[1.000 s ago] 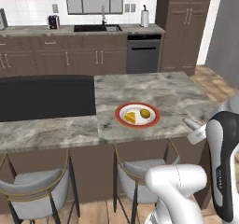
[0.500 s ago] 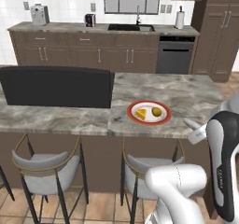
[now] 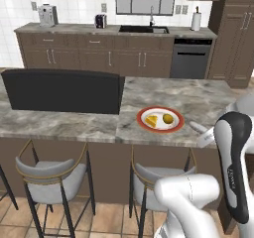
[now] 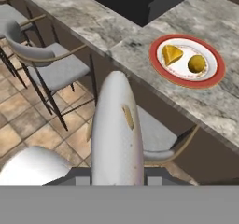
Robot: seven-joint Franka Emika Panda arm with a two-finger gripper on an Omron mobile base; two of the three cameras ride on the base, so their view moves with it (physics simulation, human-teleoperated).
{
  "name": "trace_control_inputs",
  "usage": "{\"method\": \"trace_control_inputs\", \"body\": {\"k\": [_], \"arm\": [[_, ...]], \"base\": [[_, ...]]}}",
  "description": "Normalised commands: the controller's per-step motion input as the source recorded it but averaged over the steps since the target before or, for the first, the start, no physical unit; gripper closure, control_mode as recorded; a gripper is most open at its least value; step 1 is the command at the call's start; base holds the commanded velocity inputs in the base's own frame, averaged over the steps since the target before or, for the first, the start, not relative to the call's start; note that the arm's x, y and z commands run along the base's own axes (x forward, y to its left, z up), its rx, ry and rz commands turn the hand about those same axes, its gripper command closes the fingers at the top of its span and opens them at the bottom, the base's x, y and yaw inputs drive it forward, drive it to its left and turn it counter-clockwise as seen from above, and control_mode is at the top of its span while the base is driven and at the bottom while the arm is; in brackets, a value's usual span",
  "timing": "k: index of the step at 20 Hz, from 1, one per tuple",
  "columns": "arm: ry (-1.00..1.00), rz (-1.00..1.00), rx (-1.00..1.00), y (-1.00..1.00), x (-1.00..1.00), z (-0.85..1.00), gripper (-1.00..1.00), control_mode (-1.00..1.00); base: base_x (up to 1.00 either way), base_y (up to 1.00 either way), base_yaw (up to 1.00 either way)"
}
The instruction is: Take the cheese, fish, and lemon from the fridge and place them on the plate on the dining counter to create an appetizer plate.
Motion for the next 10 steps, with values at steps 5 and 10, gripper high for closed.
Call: {"method": "trace_control_inputs", "body": {"k": [5, 10], "arm": [[0.00, 0.03, 0.00, -0.10, 0.94, -0.09, 1.00, -1.00], [0.00, 0.00, 0.00, 0.00, 0.83, -0.03, 1.00, -1.00]], "base": [[0.00, 0.00, 0.00], [0.00, 0.00, 0.00]]}}
